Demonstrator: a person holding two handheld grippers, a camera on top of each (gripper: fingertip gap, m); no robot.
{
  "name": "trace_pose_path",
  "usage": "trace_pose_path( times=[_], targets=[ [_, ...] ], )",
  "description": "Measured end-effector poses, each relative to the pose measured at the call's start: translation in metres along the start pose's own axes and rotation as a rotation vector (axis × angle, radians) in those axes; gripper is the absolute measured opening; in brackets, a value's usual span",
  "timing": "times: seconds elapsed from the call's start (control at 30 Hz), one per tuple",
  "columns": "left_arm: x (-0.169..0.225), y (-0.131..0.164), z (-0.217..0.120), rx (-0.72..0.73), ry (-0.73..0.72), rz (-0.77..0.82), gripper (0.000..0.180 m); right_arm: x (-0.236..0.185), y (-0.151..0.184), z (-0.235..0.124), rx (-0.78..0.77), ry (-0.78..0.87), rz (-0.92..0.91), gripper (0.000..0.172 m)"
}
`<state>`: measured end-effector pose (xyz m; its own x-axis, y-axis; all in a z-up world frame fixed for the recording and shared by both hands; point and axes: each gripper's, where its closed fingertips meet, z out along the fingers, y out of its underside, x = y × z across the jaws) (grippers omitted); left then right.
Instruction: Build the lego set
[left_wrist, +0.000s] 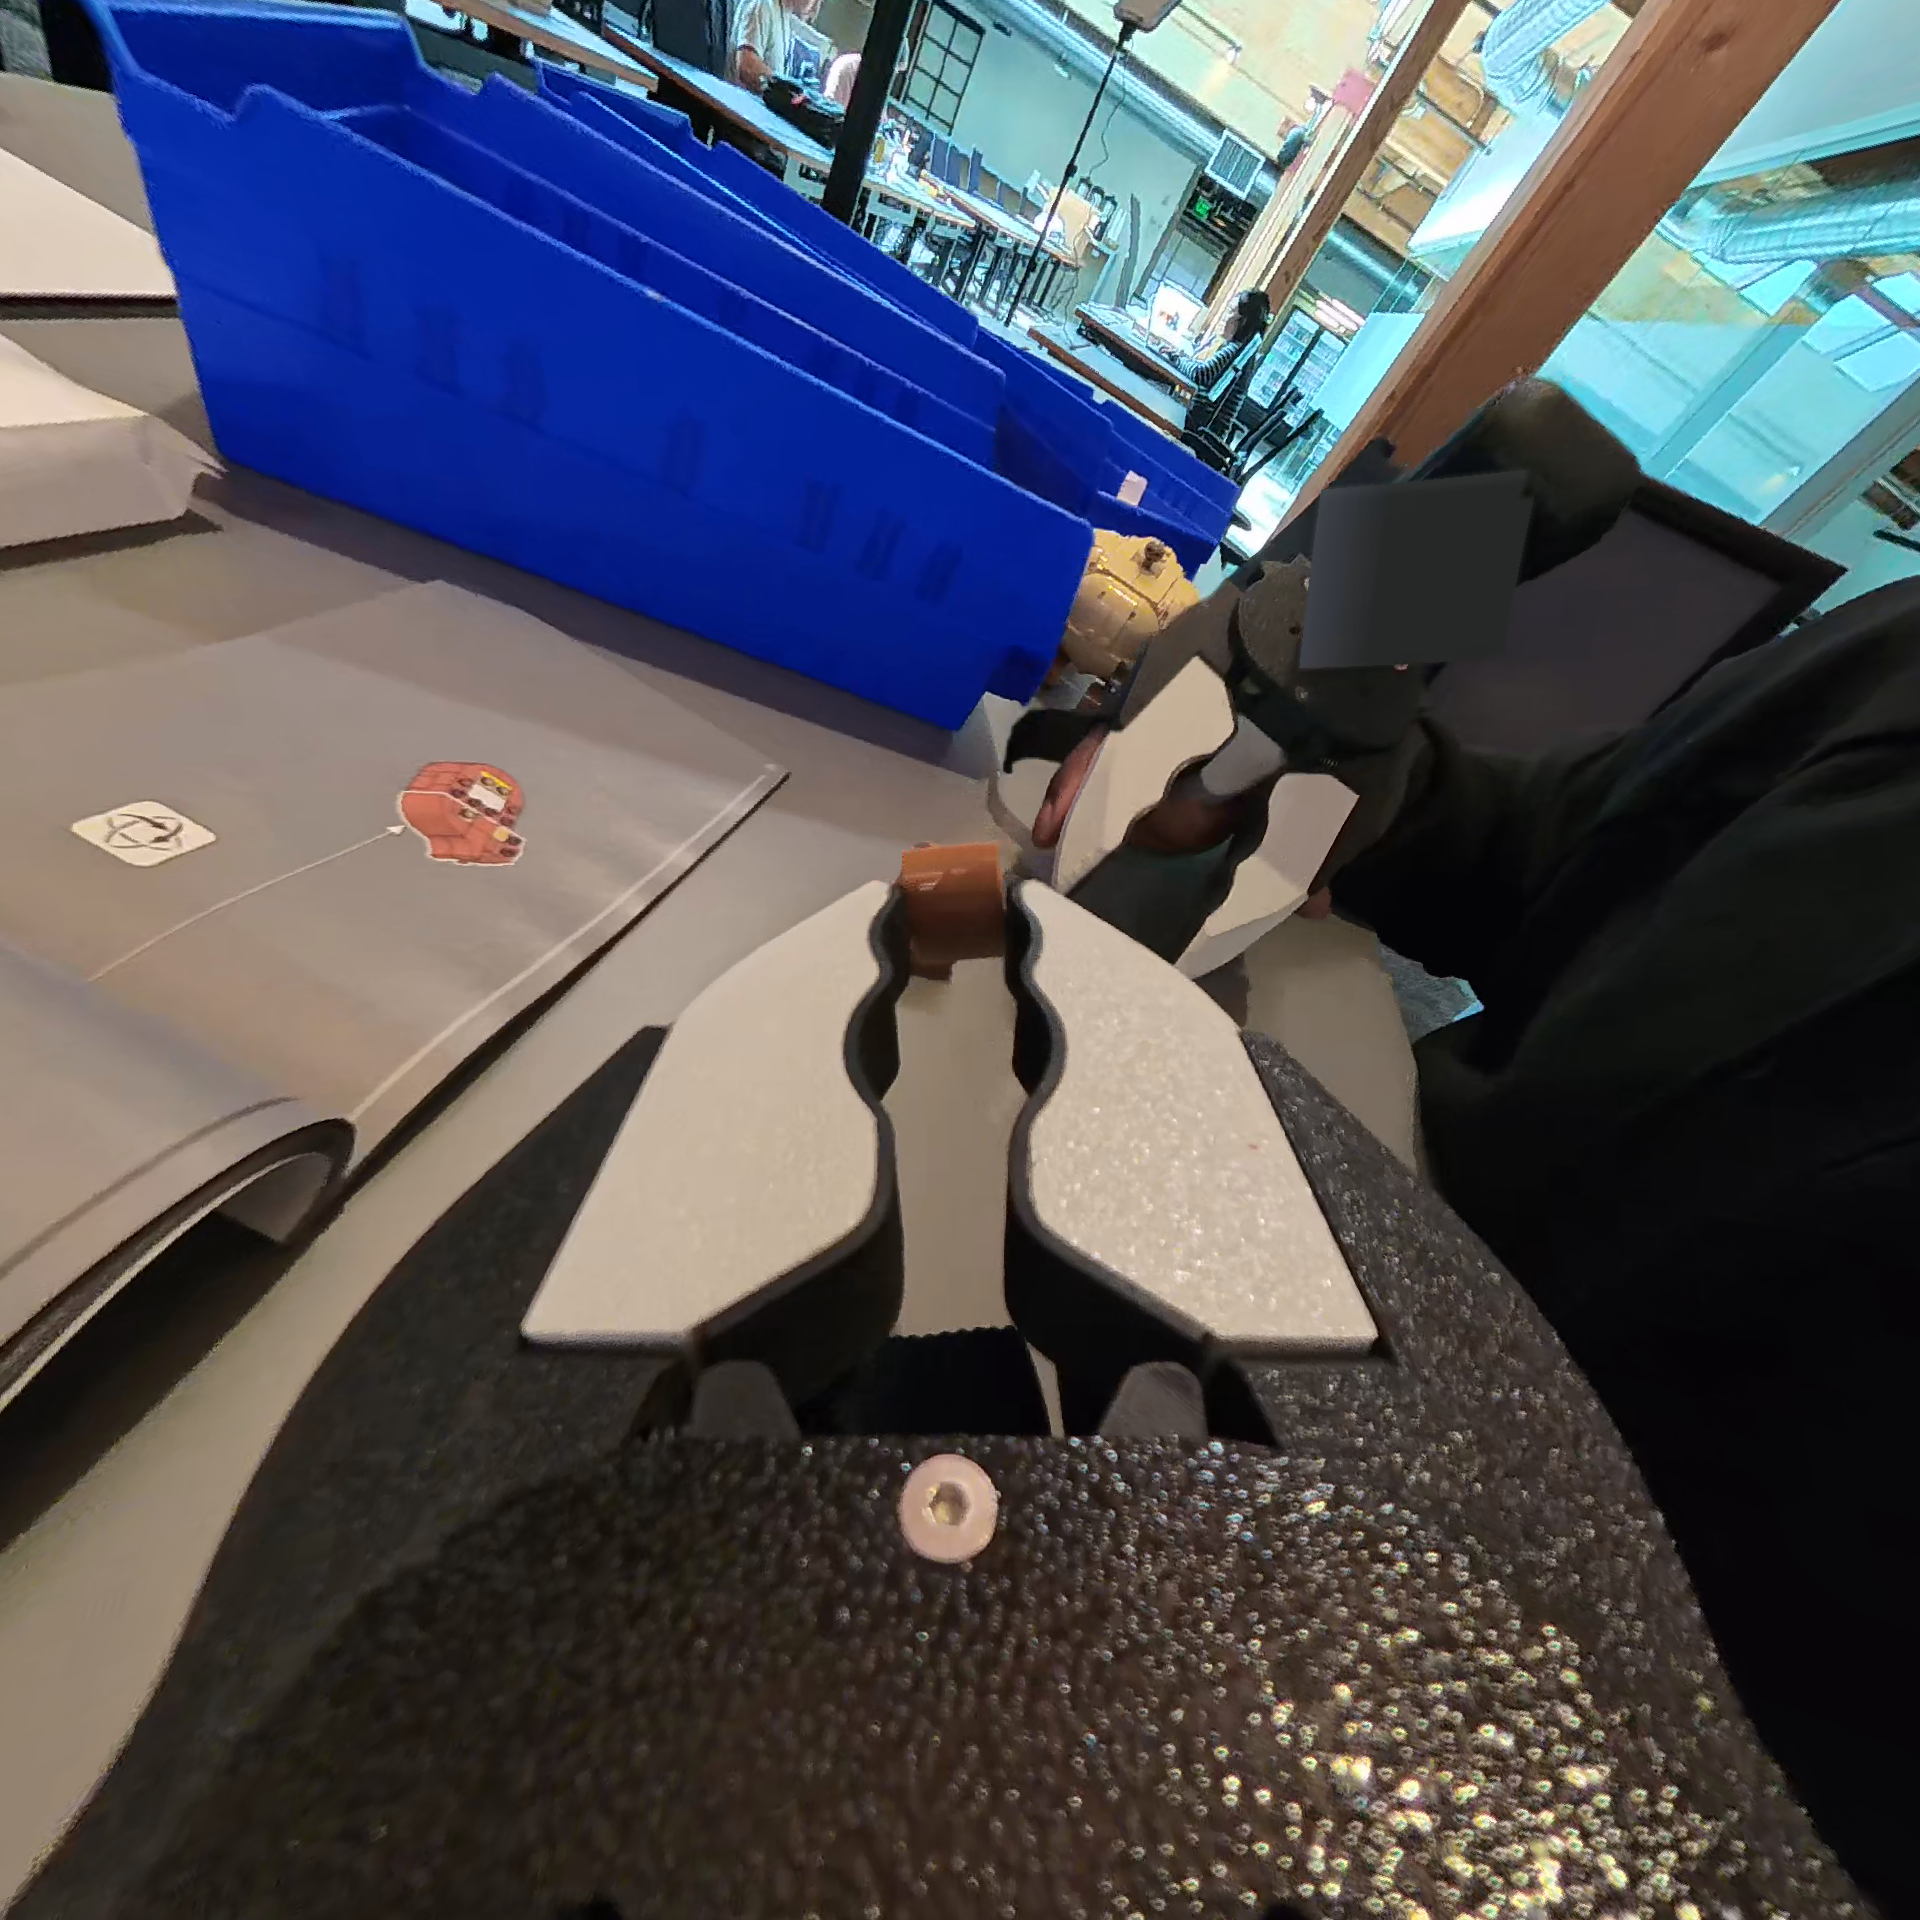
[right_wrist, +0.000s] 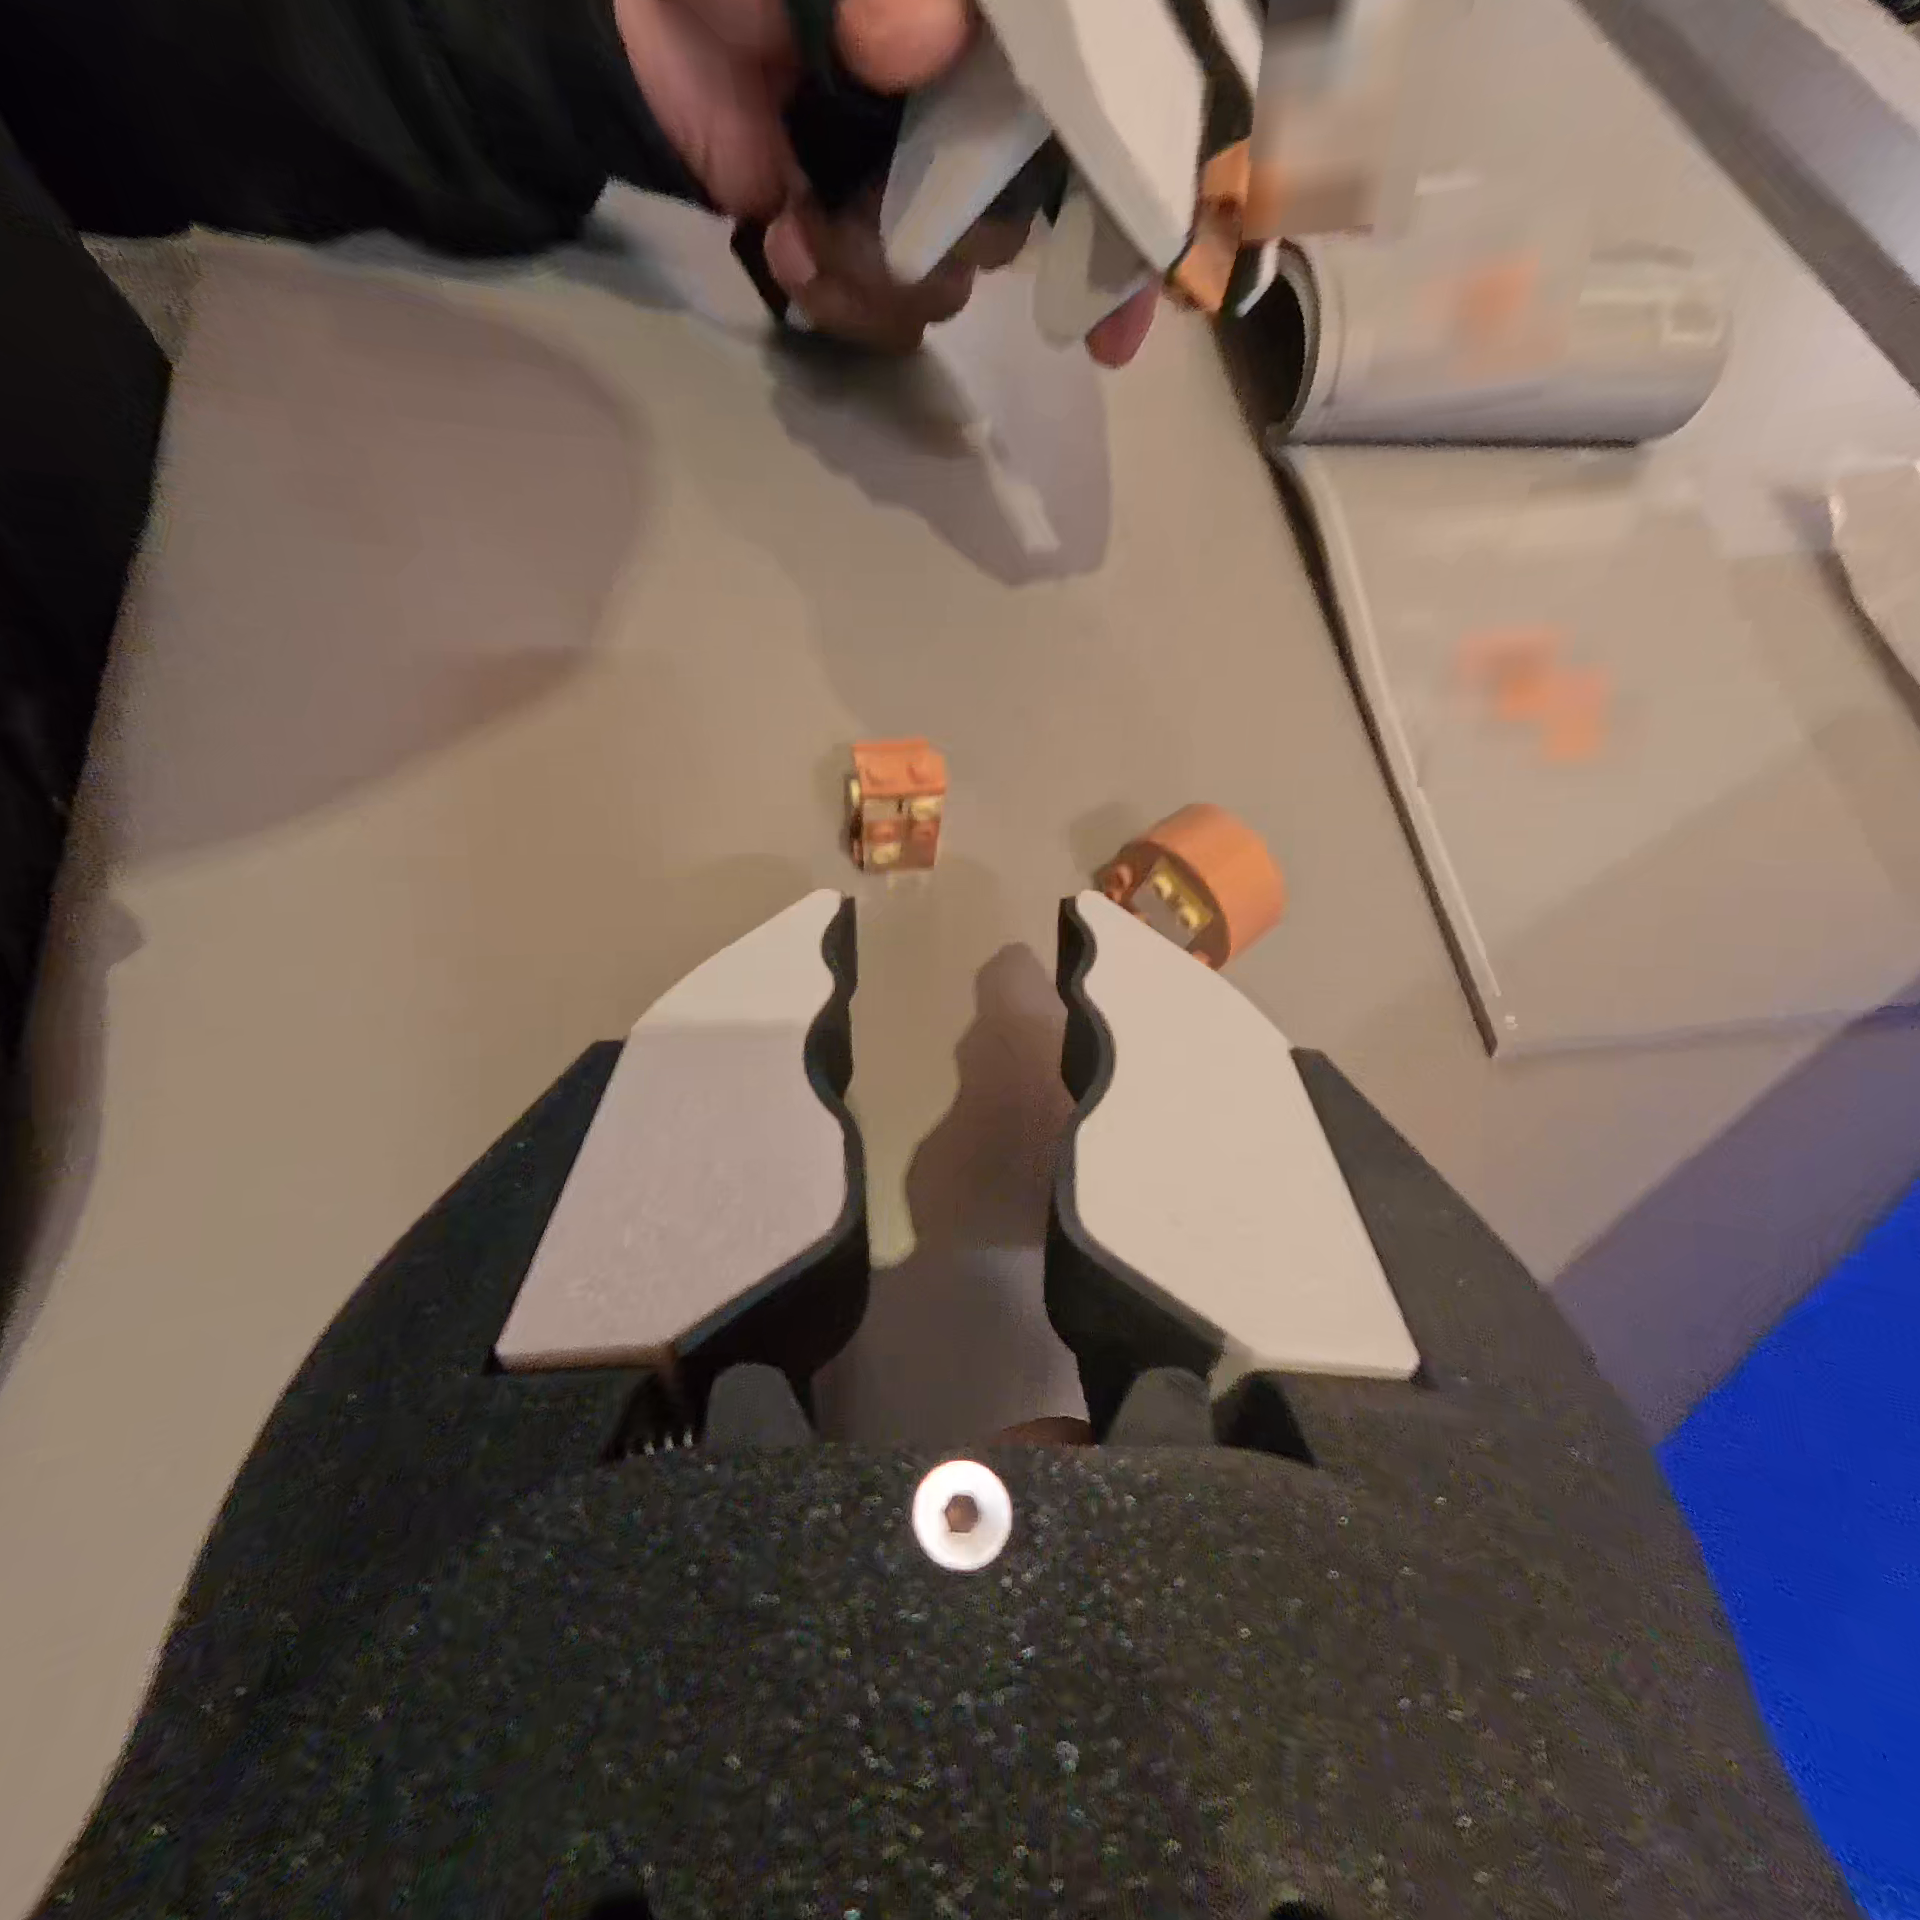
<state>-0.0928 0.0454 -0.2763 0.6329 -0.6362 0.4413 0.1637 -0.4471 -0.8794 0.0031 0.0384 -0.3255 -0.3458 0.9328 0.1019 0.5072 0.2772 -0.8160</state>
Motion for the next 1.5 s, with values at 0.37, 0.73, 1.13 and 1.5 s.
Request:
trace_pose_path(
  times=[0.37, 0.73, 1.13, 1.5],
  targets=[
    [0.0, 0.004, 0.001, -0.023, -0.004, 0.011, 0.017, -0.001, 0.012, 0.005, -0.072, 0.004, 0.0, 0.036],
    [0.012, 0.016, 0.011, -0.104, 0.018, 0.07, 0.017, -0.006, 0.014, 0.015, -0.111, 0.016, -0.103, 0.038],
    [0.038, 0.05, 0.028, -0.292, 0.071, 0.419, 0.017, -0.009, 0.001, 0.034, -0.111, -0.003, -0.1, 0.037],
    [0.044, 0.057, 0.037, -0.334, 0.084, 0.467, 0.017, -0.009, -0.001, 0.039, -0.11, -0.027, -0.093, 0.018]
  ],
)
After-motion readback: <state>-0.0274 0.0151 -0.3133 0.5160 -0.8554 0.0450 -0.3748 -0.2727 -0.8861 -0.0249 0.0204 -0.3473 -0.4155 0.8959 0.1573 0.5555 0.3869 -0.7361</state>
